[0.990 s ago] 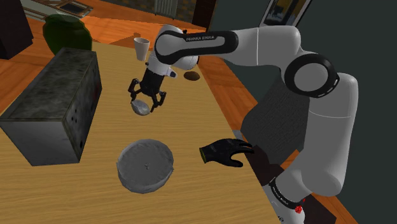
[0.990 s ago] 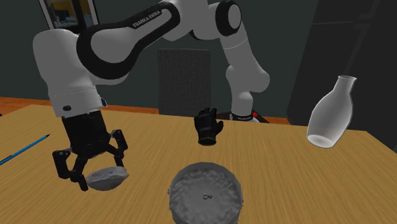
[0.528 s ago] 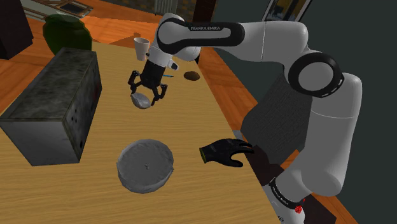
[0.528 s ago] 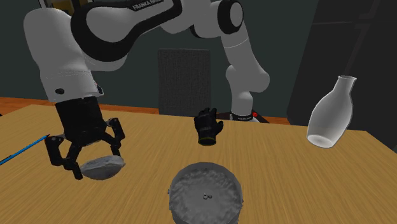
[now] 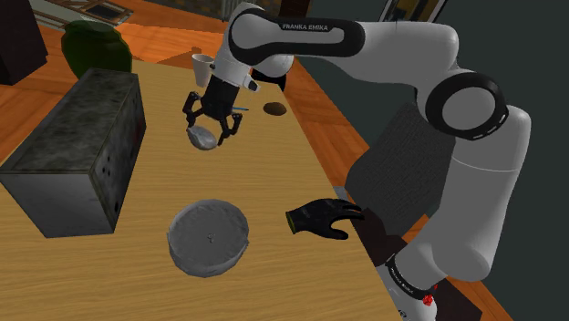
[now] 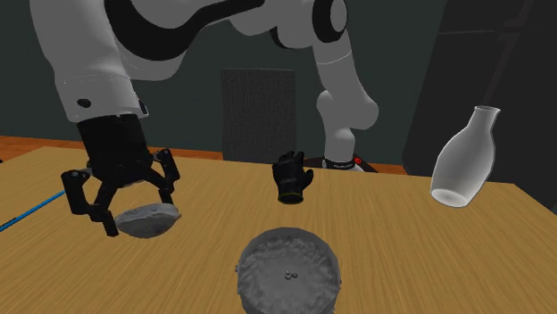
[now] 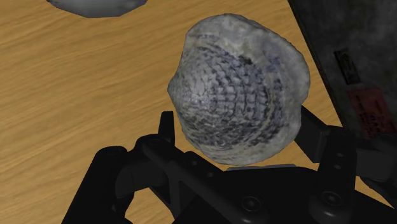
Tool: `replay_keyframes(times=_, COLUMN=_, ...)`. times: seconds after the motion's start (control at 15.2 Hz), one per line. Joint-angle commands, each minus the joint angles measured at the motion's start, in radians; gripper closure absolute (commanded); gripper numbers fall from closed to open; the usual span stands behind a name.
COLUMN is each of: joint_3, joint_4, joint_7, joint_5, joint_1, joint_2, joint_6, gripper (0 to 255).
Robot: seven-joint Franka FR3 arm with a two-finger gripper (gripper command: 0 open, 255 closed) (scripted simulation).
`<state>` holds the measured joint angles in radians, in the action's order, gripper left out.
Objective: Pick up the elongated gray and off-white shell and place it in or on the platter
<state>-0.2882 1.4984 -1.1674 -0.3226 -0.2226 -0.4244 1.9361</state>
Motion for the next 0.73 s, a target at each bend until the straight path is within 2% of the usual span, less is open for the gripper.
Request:
replay_keyframes(times=0.0, joint_3=-0.01, joint_4=0.091, joint_7=-0.002, joint_5=-0.017, joint_1=-0.003, joint_2=0.061, joint_6=0.036, gripper=255)
replay_keyframes(times=0.66, joint_3=-0.085, joint_4=0.473, joint_7=-0.064, joint_5=-0.119, joint_1=-0.067, joint_2=0.333, joint_6=0.198, gripper=255)
